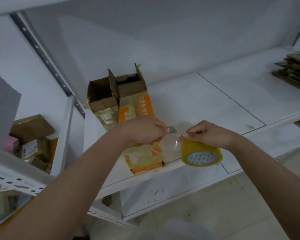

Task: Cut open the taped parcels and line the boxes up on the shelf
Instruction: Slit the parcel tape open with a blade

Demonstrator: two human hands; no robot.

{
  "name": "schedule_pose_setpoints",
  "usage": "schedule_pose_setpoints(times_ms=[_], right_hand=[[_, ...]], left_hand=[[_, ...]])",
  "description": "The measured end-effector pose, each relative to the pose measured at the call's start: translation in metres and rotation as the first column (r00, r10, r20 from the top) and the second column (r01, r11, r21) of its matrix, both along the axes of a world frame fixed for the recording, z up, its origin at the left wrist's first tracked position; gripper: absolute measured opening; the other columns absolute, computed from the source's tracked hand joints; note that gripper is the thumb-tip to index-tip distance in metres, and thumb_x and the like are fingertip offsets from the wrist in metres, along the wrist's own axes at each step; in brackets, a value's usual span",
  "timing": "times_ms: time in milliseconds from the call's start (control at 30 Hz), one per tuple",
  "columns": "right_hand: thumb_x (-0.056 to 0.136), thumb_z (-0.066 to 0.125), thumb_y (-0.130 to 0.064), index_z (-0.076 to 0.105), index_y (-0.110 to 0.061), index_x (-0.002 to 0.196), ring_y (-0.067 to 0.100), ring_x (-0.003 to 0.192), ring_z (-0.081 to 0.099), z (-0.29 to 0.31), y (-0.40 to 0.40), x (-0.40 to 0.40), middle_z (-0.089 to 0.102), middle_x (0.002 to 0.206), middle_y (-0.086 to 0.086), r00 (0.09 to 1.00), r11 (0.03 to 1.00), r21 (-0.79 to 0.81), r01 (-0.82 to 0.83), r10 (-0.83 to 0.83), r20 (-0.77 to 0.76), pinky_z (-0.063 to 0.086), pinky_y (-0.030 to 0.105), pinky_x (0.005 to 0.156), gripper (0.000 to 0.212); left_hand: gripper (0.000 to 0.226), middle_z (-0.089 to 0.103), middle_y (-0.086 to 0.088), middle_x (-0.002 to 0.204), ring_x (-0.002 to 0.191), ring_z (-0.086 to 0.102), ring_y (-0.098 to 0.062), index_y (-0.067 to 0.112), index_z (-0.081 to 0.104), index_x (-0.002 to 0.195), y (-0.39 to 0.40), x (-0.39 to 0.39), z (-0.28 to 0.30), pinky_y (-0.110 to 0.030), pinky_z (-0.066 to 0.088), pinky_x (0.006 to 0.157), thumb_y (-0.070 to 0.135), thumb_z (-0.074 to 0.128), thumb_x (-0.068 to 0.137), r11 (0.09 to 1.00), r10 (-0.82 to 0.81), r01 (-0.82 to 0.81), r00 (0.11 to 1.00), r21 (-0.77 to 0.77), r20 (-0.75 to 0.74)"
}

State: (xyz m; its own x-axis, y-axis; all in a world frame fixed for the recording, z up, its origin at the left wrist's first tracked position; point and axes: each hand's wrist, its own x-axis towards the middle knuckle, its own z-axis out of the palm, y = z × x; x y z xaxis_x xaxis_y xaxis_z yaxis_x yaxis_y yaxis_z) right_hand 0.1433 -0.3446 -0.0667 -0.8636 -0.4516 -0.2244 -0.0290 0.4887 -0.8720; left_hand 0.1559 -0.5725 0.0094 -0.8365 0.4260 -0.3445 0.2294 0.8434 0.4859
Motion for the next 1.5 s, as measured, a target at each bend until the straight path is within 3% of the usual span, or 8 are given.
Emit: schedule_pose_setpoints(times_ms=[333,567,733,967,1100,1200,1300,1500], right_hand=[[0.094,0.062,-0.035,0.079,-0.033,0.088,-0.008,0.091,0.064,0.010,-0.005,0.014,0.072,0.089,-0.025,0.970,0.991,0.093,0.093,-0.069,-0.234,0.048,0.019,0.083,0.018],[0.096,0.059,-0.031,0.080,-0.027,0.091,-0.009,0.078,0.066,-0.001,-0.004,0.016,0.073,0.082,-0.021,0.984,0.993,-0.024,0.113,-0.115,-0.135,0.045,0.012,0.070,0.021],[0.096,0.061,-0.031,0.081,-0.025,0.089,-0.003,0.074,0.067,-0.014,-0.005,0.016,0.075,0.083,-0.014,0.987,0.987,-0.056,0.149,-0.152,-0.048,0.049,0.013,0.060,0.022],[0.095,0.062,-0.032,0.080,-0.025,0.083,0.000,0.070,0.061,-0.032,0.013,0.012,0.072,0.093,-0.012,0.960,0.959,0.055,0.276,-0.273,-0.054,0.040,0.006,0.045,0.023],[0.095,0.060,-0.034,0.080,-0.028,0.083,0.013,0.091,0.067,-0.020,0.009,0.011,0.073,0.094,-0.013,0.948,0.954,-0.031,0.298,-0.300,-0.104,0.056,0.031,0.075,0.024],[0.096,0.059,-0.031,0.079,-0.030,0.088,0.008,0.093,0.067,-0.012,0.007,0.014,0.074,0.092,-0.013,0.936,0.947,-0.108,0.301,-0.315,-0.155,0.052,0.036,0.093,0.022],[0.097,0.058,-0.030,0.077,-0.033,0.087,0.000,0.086,0.067,0.001,0.000,0.016,0.074,0.086,-0.019,0.923,0.939,-0.195,0.282,-0.321,-0.212,0.055,0.033,0.089,0.021],[0.097,0.056,-0.036,0.077,-0.030,0.089,0.016,0.086,0.069,0.024,-0.018,0.012,0.075,0.087,-0.005,0.853,0.941,-0.192,0.280,-0.335,-0.400,0.055,0.046,0.084,0.023]], left_hand=[[0.041,0.058,-0.003,0.100,0.095,0.057,-0.022,0.012,0.063,0.118,0.044,0.007,-0.003,-0.031,0.044,0.072,0.033,0.031,0.105,0.764,-0.197,0.071,0.972,-0.641,-0.128],[0.034,0.059,0.000,0.080,0.074,0.058,-0.016,0.015,0.056,0.085,0.003,0.006,0.009,-0.031,0.048,0.068,0.036,0.037,0.105,0.988,0.150,-0.150,0.989,-0.022,-0.004],[0.027,0.050,0.007,0.078,0.073,0.053,-0.013,0.025,0.043,0.076,0.017,0.008,-0.025,-0.026,0.030,0.052,0.036,0.064,0.089,0.944,0.221,-0.300,0.886,-0.140,-0.406],[0.017,0.049,0.002,0.078,0.065,0.047,-0.013,0.017,0.050,0.094,0.030,0.010,-0.023,-0.025,0.029,0.046,0.018,0.064,0.085,0.873,0.171,-0.353,0.868,-0.337,-0.466],[0.030,0.042,0.001,0.075,0.070,0.049,-0.019,0.013,0.050,0.107,0.038,0.011,-0.027,-0.027,0.029,0.044,0.021,0.067,0.084,0.817,0.122,-0.363,0.868,-0.449,-0.481],[0.031,0.057,0.004,0.083,0.072,0.058,-0.012,0.018,0.057,0.097,0.024,0.009,-0.022,-0.025,0.039,0.052,0.043,0.070,0.083,0.906,0.372,-0.419,0.857,-0.063,-0.357],[0.046,0.063,0.010,0.085,0.073,0.061,-0.002,0.023,0.060,0.091,0.023,0.015,-0.018,-0.020,0.048,0.057,0.066,0.068,0.076,0.740,0.612,-0.509,0.781,0.439,-0.126],[0.031,0.067,0.006,0.067,0.066,0.063,-0.007,0.024,0.064,0.064,0.044,0.020,-0.023,-0.026,0.049,0.063,0.047,0.073,0.082,0.710,0.600,-0.435,0.785,0.554,-0.154]])
